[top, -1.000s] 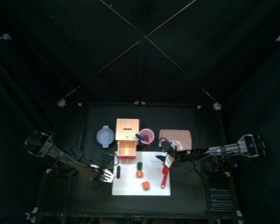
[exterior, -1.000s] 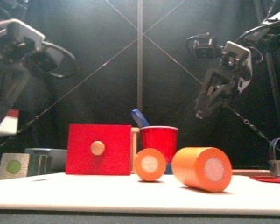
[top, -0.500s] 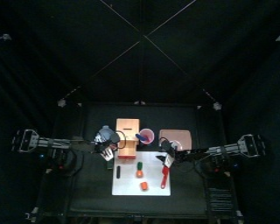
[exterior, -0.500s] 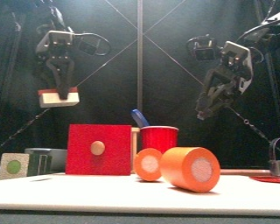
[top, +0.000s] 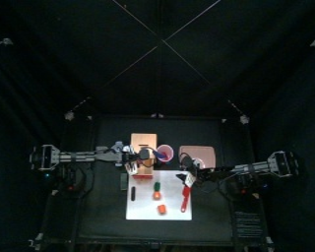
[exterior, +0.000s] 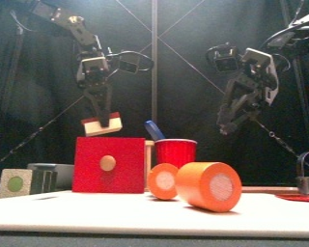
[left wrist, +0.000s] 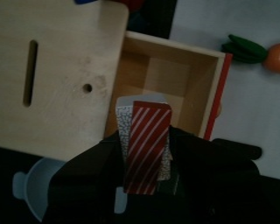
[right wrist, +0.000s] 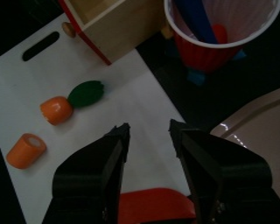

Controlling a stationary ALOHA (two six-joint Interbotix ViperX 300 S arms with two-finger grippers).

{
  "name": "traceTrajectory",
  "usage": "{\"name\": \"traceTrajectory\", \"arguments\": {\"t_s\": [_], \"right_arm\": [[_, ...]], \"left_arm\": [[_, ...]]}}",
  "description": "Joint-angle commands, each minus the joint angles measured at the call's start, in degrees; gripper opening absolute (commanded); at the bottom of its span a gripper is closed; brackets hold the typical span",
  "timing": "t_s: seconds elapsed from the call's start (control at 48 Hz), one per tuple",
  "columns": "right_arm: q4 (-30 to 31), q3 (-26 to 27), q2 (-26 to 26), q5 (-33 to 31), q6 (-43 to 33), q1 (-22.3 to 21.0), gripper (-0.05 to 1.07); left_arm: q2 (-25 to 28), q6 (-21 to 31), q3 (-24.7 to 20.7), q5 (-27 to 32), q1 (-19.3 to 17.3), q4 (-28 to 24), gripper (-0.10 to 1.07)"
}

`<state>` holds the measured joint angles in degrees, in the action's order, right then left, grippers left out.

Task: Drop salmon sushi in drawer

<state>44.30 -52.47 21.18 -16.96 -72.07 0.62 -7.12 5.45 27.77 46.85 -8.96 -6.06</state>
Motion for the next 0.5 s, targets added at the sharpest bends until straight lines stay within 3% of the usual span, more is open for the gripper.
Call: {"name": "traceTrajectory", "arguments": {"t_s": [0.0,0.479], "right_arm": [[-0.62,0.7,0.97,0.09,0.09,-0.18,0.79],[-1.05,0.44,0.97,0.09,0.18,-0.26,0.79]], "left_arm": [[1.32,-1.49,-2.99,-0.44,-0.18,0.53,0.7],[8.53,-4.04,-6.86,-0.26,0.44,-6.59,0.73]]}}
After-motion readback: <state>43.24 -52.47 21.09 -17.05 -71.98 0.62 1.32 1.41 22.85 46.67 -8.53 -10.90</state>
